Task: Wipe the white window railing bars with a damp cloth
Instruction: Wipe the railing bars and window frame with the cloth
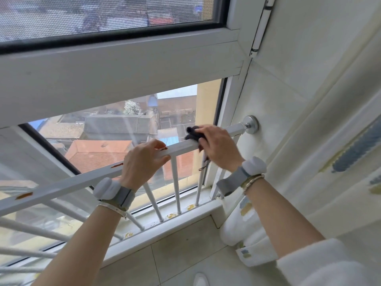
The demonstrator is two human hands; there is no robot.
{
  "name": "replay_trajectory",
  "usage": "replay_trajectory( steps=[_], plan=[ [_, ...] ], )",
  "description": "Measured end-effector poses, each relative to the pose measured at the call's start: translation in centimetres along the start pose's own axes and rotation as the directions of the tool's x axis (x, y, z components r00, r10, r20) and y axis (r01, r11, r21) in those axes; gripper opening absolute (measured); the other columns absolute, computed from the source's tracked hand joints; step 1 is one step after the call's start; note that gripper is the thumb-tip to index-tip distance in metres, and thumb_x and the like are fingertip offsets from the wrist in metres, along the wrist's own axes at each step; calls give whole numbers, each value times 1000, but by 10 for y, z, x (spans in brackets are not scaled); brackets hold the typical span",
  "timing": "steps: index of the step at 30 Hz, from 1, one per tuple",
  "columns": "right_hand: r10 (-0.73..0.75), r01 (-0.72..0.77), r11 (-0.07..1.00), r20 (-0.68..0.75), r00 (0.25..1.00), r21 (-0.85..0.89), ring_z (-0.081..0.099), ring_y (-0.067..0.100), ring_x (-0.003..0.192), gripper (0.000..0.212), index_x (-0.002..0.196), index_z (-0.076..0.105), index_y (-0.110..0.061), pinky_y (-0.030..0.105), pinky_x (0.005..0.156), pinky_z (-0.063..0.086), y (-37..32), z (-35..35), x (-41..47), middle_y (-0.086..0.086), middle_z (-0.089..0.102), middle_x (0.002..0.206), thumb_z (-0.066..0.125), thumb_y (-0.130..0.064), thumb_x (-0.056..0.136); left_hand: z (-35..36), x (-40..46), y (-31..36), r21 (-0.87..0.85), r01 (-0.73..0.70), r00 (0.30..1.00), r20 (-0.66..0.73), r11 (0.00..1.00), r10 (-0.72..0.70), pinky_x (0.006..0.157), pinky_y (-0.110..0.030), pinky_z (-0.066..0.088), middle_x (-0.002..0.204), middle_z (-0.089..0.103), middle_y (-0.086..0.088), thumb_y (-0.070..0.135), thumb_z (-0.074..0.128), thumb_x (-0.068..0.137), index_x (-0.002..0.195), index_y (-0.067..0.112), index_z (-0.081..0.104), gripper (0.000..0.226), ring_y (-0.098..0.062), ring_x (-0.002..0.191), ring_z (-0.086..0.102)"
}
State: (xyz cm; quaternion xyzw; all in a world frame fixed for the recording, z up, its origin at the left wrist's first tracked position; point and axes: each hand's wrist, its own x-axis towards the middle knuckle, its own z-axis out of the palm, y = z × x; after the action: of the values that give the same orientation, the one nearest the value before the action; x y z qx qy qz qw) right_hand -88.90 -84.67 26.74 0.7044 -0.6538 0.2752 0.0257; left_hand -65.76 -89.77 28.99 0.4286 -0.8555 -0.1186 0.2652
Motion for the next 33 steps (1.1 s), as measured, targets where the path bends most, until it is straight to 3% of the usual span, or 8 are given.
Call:
replay_trajectory(
  steps=[4, 8, 13, 19, 22, 28, 30, 33],
  plan=[
    [235, -243, 968, -109, 966, -59, 51, 27, 110, 38, 112, 58, -7, 36, 98, 35, 50, -18, -2, 8, 61, 115, 32, -31, 97, -11, -11, -15, 61, -3, 1000, -2, 998, 3, 74, -31, 51, 112, 64, -1, 39, 71, 75, 114, 21, 59, 44, -20, 98, 58],
    [305, -338, 934, -237, 923, -117, 54, 31, 86, 43, 90, 61, -7, 36, 85, 31, 17, 0, 10, 10, 63, 88, 31, -38, 94, -28, -22, -28, 103, 25, 1000, -15, 994, -24, 75, -30, 49, 108, 65, 1, 39, 73, 74, 113, 19, 60, 46, -18, 97, 59],
    [171, -192, 975, -180, 969, -109, 51, 27, 84, 43, 92, 59, -9, 40, 88, 33, -78, 41, 8, 8, 60, 87, 32, -43, 94, -42, -35, -42, 126, 53, 997, -55, 991, -46, 77, -32, 41, 98, 69, 0, 35, 76, 72, 104, 16, 65, 38, -19, 87, 62],
    [-137, 139, 989, 31, 990, -58, 49, 27, 116, 43, 129, 51, -14, 40, 104, 31, -76, 30, -3, 8, 56, 124, 38, -35, 94, -45, -41, -43, 106, 38, 997, -65, 994, -32, 81, -42, 51, 85, 72, 0, 31, 77, 73, 97, 14, 68, 31, -21, 74, 66],
    [-17, 17, 1000, -23, 1000, 18, 49, 23, 112, 39, 129, 51, -13, 36, 105, 33, -38, 4, -11, 4, 57, 123, 42, -31, 95, -45, -42, -44, 99, 71, 995, -76, 993, -63, 80, -41, 51, 82, 72, 0, 33, 76, 73, 96, 15, 69, 30, -21, 72, 66],
    [315, -324, 943, -113, 942, -76, 44, 37, 116, 50, 113, 56, 0, 52, 103, 25, 5, 0, -5, 19, 53, 119, 29, -32, 86, -42, -39, -48, 130, 86, 993, -95, 988, -73, 91, -37, 40, 80, 72, 2, 38, 75, 72, 92, 18, 69, 30, -19, 72, 65],
    [315, -331, 939, -151, 937, -94, 41, 37, 119, 45, 112, 55, 1, 53, 107, 20, -16, 16, -2, 20, 52, 119, 36, -27, 82, -42, -38, -48, 136, 90, 993, -87, 987, -78, 90, -36, 40, 81, 72, 2, 40, 75, 72, 92, 19, 69, 30, -20, 72, 64],
    [172, -182, 973, -82, 982, -138, 41, 33, 118, 42, 117, 50, -5, 47, 110, 18, -65, 36, -2, 15, 51, 119, 43, -19, 78, -42, -37, -49, 138, 81, 994, -87, 987, -70, 89, -36, 41, 81, 72, 2, 41, 75, 71, 92, 18, 69, 31, -20, 73, 64]
  ],
)
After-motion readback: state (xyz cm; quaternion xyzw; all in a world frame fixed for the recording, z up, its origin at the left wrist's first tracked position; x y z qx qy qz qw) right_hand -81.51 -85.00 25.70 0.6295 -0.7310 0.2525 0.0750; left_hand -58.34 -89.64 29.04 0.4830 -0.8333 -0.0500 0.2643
